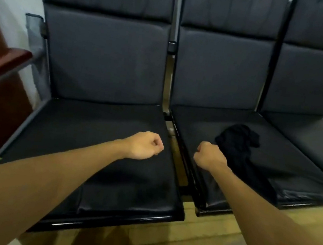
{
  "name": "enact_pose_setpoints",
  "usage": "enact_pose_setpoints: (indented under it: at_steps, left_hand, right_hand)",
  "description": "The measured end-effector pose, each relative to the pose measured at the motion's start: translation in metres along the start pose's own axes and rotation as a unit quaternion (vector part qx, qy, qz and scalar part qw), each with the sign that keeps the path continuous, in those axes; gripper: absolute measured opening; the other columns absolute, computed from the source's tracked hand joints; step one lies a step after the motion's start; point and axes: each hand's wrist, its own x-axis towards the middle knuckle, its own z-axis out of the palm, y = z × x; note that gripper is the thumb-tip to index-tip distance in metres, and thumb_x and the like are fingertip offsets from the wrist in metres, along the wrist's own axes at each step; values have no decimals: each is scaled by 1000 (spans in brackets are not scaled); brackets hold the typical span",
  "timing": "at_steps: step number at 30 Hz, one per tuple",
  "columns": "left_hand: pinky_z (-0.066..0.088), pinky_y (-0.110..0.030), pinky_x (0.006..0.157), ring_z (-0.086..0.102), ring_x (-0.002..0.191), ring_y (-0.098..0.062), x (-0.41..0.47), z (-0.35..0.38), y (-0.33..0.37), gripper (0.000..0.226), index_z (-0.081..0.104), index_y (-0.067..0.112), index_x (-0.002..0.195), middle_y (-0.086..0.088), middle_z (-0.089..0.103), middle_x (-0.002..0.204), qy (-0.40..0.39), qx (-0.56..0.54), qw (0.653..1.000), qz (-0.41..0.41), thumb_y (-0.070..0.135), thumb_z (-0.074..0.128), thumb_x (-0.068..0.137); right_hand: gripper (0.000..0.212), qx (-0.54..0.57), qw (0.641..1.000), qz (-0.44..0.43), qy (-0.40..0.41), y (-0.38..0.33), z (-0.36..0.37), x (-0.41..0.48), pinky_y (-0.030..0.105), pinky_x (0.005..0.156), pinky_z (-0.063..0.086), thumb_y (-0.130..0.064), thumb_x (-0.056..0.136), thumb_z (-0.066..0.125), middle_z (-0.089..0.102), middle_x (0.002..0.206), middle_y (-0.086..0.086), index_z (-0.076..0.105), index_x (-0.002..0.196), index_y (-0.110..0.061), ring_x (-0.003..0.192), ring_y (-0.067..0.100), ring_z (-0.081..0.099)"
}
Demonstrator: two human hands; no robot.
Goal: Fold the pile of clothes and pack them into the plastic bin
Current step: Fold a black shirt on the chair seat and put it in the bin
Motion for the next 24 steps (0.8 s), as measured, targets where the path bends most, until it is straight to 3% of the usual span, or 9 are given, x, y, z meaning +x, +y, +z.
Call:
enact_pose_setpoints:
  at_steps: [4, 8, 10, 14, 20, 24]
  left_hand:
    - [49, -29, 91, 60, 101, -13, 48, 39, 25, 19, 62, 21, 110, 4, 63, 105, -23, -15, 999, 25, 23, 47, 98]
    - [42, -19, 77, 58, 96, -10, 79, 75, 39, 19, 61, 23, 111, 7, 59, 99, -35, -26, 998, 45, 20, 47, 98]
    - [42, -19, 76, 57, 94, -9, 87, 88, 40, 20, 61, 24, 111, 9, 58, 96, -42, -30, 998, 46, 19, 47, 98]
    - [45, -19, 78, 59, 93, -8, 90, 97, 36, 19, 62, 24, 109, 10, 59, 95, -45, -37, 997, 45, 18, 49, 97]
    - [48, -21, 81, 62, 93, -9, 58, 62, 14, 18, 62, 26, 106, 2, 64, 103, -32, -42, 998, 42, 19, 48, 98]
    - [49, -20, 78, 64, 89, -10, 20, 34, -11, 18, 63, 23, 106, 1, 65, 101, -6, -68, 997, 27, 16, 48, 98]
  right_hand:
    - [40, -62, 996, 45, 55, 49, 2, 22, 42, 96, 40, -23, 92, 51, 46, 132, 15, 45, 128, -6, 124, 34, 41]
    - [56, -94, 987, 108, 72, 95, 17, 36, 43, 103, 34, -36, 93, 54, 37, 141, 16, 35, 137, -6, 132, 34, 34]
    - [51, -133, 981, 120, 80, 111, 30, 36, 42, 104, 33, -39, 96, 51, 40, 138, 14, 39, 134, -7, 130, 32, 37]
    - [27, -189, 971, 95, 109, 123, 41, 35, 39, 98, 36, -26, 99, 45, 52, 125, 7, 55, 120, -12, 118, 26, 46]
    - [31, 48, 989, 110, 91, 97, 25, 26, 38, 93, 43, -10, 95, 45, 66, 116, 10, 63, 120, -14, 110, 31, 58]
    - [30, 203, 974, 82, 58, 58, 25, 18, 28, 77, 46, -13, 99, 44, 67, 112, 9, 64, 121, -10, 98, 25, 62]
